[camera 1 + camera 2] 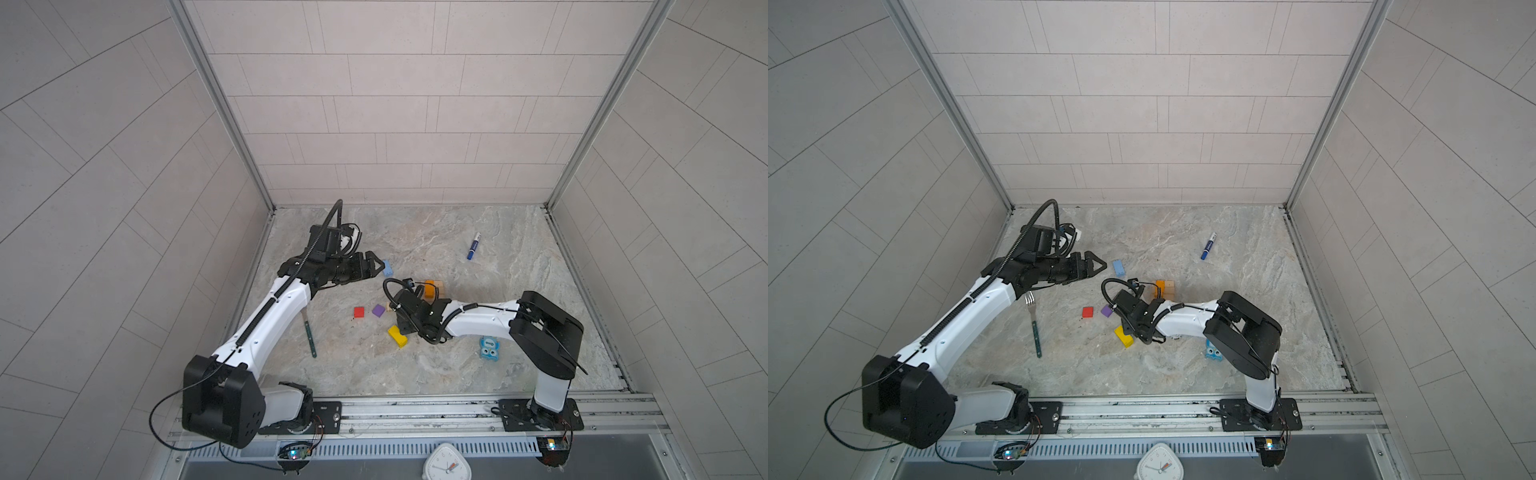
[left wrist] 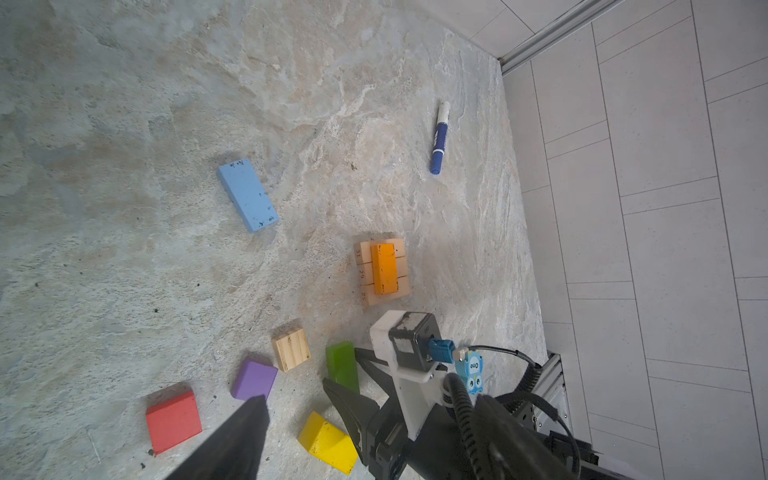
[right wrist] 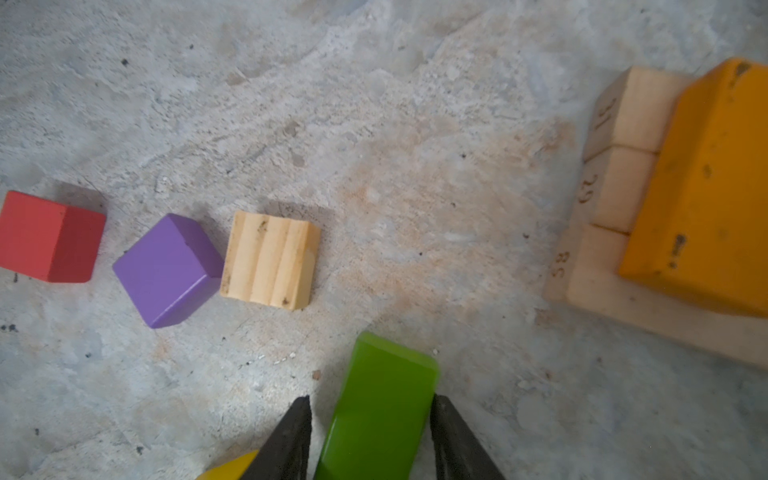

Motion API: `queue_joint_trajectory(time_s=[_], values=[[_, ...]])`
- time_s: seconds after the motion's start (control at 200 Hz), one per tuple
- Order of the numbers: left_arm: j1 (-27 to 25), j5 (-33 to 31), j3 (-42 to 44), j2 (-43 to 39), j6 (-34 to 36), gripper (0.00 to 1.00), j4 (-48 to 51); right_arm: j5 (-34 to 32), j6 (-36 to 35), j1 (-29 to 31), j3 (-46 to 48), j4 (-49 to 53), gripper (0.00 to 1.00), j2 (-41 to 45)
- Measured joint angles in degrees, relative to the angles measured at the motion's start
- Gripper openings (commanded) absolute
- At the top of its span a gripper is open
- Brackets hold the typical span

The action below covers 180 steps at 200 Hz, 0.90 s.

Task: Build the wood block tower

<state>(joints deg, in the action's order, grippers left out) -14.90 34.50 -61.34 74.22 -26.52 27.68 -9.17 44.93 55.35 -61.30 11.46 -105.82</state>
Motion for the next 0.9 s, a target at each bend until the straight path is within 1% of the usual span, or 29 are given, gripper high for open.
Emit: queue_joint_trajectory(time_s=[0.16, 0.565, 0.61, 0.635, 0.68, 0.901], values=[[0.04, 0.26, 0.02, 0.00, -0.46, 0.84, -0.04, -0.17, -0.02, 0.09, -0.13, 0.42, 0.40, 0.00], [0.04, 0.87, 0.28, 0.02, -0.92, 0.83, -0.20, -0.37, -0.02, 0.13, -0.13, 0.55, 0.37, 0.00], [0.04, 0.87, 0.31, 0.02, -0.92, 0.83, -0.20, -0.42, -0.02, 0.13, -0.13, 0.57, 0.35, 0.00], [0.07, 0.90, 0.31, 0.02, -0.92, 0.83, -0.22, -0.48, 0.02, 0.13, -0.11, 0.55, 0.31, 0.00], [0.13, 0.94, 0.31, 0.02, -0.92, 0.83, -0.22, -0.66, 0.22, 0.13, -0.11, 0.55, 0.28, 0.00], [0.26, 1.11, 0.31, 0.02, -0.92, 0.83, -0.31, -1.86, 0.15, 0.22, 0.85, 0.42, 0.26, 0.76]])
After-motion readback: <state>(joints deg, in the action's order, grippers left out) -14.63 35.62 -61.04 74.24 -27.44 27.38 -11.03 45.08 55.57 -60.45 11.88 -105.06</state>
